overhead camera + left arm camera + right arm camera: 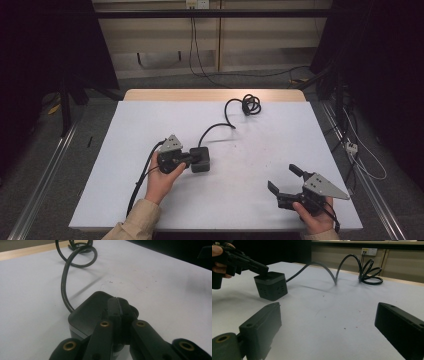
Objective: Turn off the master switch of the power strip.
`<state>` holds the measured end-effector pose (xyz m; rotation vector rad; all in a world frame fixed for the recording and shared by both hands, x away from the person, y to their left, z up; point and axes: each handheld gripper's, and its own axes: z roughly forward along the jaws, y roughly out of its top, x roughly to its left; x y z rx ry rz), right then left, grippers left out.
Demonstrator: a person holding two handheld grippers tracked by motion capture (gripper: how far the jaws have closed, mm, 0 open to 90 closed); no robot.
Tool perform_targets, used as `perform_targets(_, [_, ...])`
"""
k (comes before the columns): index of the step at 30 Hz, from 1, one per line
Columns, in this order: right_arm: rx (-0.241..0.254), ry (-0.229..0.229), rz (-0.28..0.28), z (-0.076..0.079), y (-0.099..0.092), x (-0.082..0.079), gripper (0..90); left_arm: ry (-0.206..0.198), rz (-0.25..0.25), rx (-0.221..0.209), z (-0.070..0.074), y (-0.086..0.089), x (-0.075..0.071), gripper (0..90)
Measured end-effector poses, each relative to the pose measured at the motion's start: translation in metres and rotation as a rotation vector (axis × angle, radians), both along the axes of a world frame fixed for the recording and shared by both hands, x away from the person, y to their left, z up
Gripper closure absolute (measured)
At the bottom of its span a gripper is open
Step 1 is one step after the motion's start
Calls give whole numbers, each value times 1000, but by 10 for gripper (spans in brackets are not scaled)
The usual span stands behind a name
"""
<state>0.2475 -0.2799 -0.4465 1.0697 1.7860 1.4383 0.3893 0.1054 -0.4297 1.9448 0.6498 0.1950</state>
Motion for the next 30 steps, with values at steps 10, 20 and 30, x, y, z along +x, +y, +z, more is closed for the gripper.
perform_targets(10, [0,0,0,0,0,0,60,-9,6,8,0,-1,-1,900])
perform_targets(20, [-3,-2,1,0,1,0,60,-10,10,20,1,-2,-2,900])
perform_targets(30, [-5,-1,1,0,2,0,60,-20,8,32,1,-2,-2,900])
